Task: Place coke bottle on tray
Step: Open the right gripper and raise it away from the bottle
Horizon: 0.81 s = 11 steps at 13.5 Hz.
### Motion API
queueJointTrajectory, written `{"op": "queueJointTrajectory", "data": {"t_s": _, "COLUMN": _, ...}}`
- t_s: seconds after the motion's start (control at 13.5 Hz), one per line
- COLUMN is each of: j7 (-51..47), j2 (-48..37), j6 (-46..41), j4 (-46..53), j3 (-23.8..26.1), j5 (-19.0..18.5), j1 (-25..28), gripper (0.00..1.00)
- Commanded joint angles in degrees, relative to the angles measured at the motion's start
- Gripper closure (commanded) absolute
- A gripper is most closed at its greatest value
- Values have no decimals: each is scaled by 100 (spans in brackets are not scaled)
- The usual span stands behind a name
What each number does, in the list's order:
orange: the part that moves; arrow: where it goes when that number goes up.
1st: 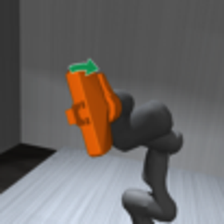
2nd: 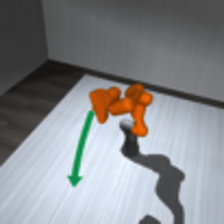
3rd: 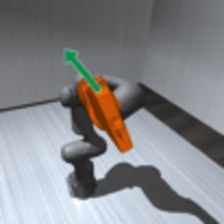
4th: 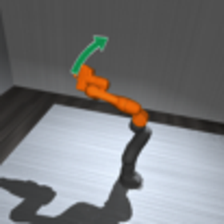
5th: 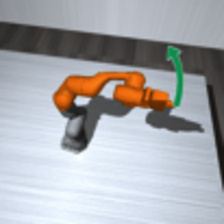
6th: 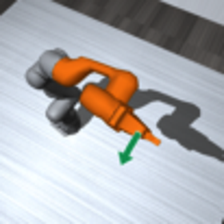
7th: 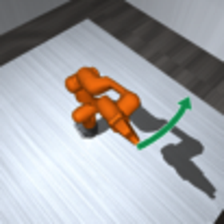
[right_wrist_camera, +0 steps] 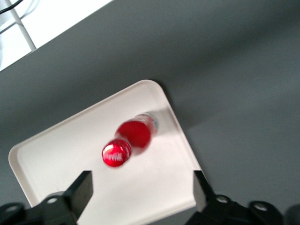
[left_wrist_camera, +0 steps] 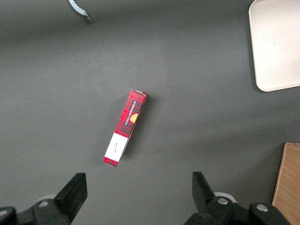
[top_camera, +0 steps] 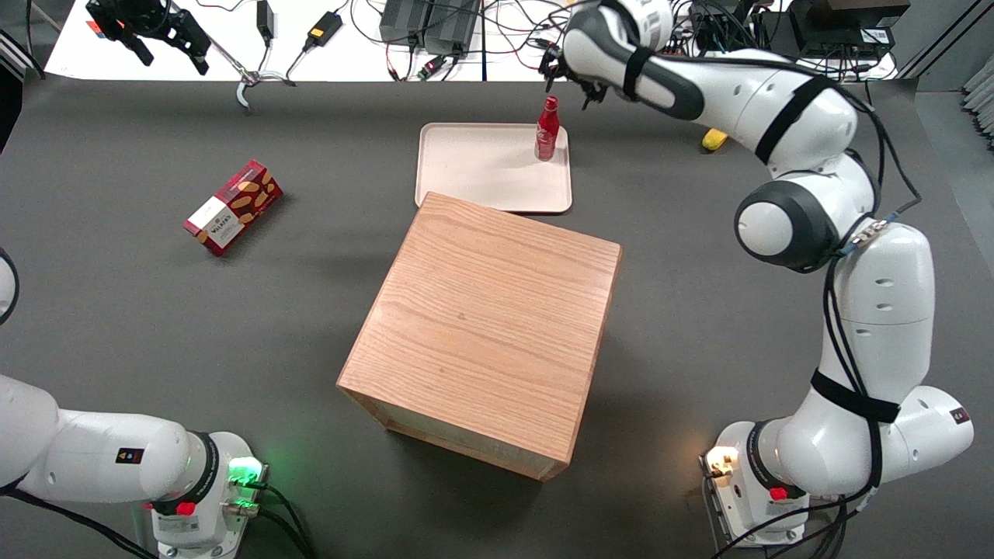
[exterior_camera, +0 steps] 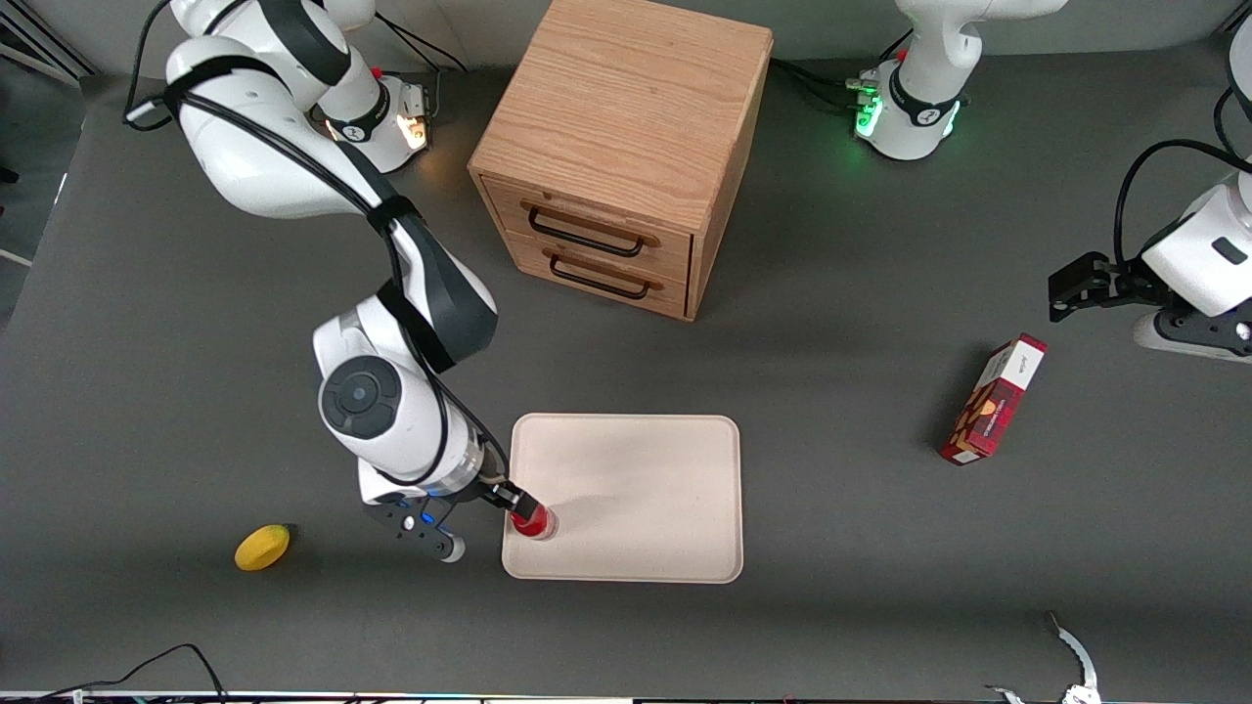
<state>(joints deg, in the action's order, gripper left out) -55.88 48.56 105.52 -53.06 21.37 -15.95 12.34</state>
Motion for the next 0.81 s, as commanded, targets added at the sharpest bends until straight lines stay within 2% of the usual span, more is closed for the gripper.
{"op": "queueJointTrajectory", "data": {"t_s": 0.0, "j7": 953, "j2": -1204, "j6": -1301, "j4": -169, "j3": 392, "j5": -75, "j1": -432, "gripper": 0}}
{"op": "queueJointTrajectory", "data": {"t_s": 0.15, "j7": 1690, "j2": -2205, "j6": -2267, "j4": -615, "j3": 438, "j5": 74, "j1": -766, "gripper": 0}}
{"op": "queueJointTrajectory", "data": {"t_s": 0.3, "j7": 2674, "j2": -3277, "j6": -2667, "j4": -1474, "j3": 176, "j5": 670, "j1": -1197, "gripper": 0}}
{"op": "queueJointTrajectory", "data": {"t_s": 0.37, "j7": 3122, "j2": -3839, "j6": -2615, "j4": -2114, "j3": -296, "j5": 916, "j1": -1207, "gripper": 0}}
{"op": "queueJointTrajectory", "data": {"t_s": 0.52, "j7": 4289, "j2": -4868, "j6": -2196, "j4": -3441, "j3": -1455, "j5": 1723, "j1": -1172, "gripper": 0}}
{"op": "queueJointTrajectory", "data": {"t_s": 0.59, "j7": 4852, "j2": -5308, "j6": -1854, "j4": -4170, "j3": -1887, "j5": 1849, "j1": -1163, "gripper": 0}}
{"op": "queueJointTrajectory", "data": {"t_s": 0.74, "j7": 5218, "j2": -5777, "j6": -1264, "j4": -5201, "j3": -2277, "j5": 1859, "j1": -1155, "gripper": 0}}
